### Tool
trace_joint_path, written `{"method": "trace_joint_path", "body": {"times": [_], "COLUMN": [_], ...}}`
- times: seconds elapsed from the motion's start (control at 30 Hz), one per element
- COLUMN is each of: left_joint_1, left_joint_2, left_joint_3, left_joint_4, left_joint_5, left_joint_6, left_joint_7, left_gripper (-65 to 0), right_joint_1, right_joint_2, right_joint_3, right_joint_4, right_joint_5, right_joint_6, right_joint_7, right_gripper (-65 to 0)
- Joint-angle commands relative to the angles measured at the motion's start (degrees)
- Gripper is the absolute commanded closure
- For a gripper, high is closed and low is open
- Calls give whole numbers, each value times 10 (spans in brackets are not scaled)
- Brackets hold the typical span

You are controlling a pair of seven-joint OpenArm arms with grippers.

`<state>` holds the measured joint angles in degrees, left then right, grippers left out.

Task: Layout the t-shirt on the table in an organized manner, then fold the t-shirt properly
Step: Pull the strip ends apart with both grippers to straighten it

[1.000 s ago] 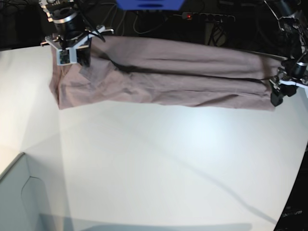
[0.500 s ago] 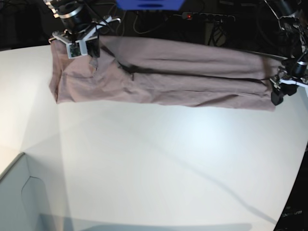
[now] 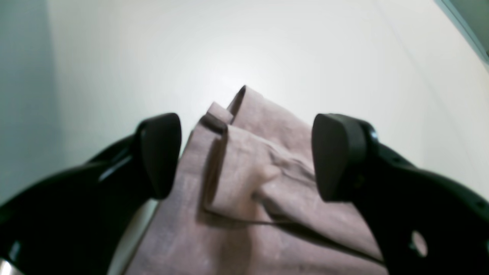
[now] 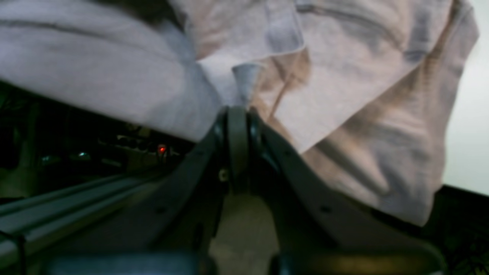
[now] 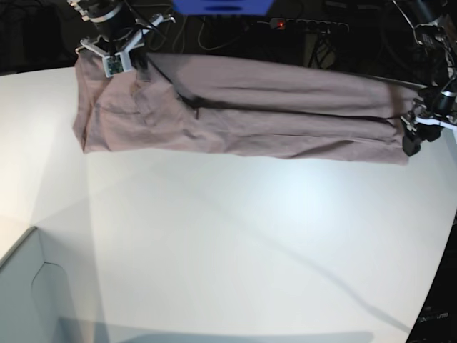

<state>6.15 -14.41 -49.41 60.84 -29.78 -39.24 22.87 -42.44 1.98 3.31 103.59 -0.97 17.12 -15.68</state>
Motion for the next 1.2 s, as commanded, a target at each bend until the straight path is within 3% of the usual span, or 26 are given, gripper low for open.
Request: {"method": "trace_joint_path", "body": {"times": [0.0,0.63,0.73,0.93,1.03,1.17], "left_joint_1": [-5,-5,-5,-5,-4,-6], "left_joint_2": [-12,-25,-25,-22,-22,-20], "left_joint_3": [-4,-3,-2,-1,-1,-2], "left_joint_4": [8,8,8,8,7,-26], "left_joint_5": [-9,-9,-9,-9,-3,31], "left_joint_6": [-8,-8,-8,-8,-8,-8], "left_joint_7": [-14,-14,-14,-14,-13,-14], "left_gripper": [-513,-513,-513,-513,-513,-513], "right_joint_1": [-6,15,26,57,75,103], "right_joint_2": [9,12,10,10,10,10], "right_joint_3": [1,28,50,86,90,86], "right_joint_4": [2,-38,-29,-29,-29,-29], "right_joint_5": [6,6,6,6,6,7], "right_joint_6": [0,0,0,0,0,0], "right_joint_7": [10,5,5,4,3,-45], "right_gripper": [0,0,-61,-259,-293,-293]}}
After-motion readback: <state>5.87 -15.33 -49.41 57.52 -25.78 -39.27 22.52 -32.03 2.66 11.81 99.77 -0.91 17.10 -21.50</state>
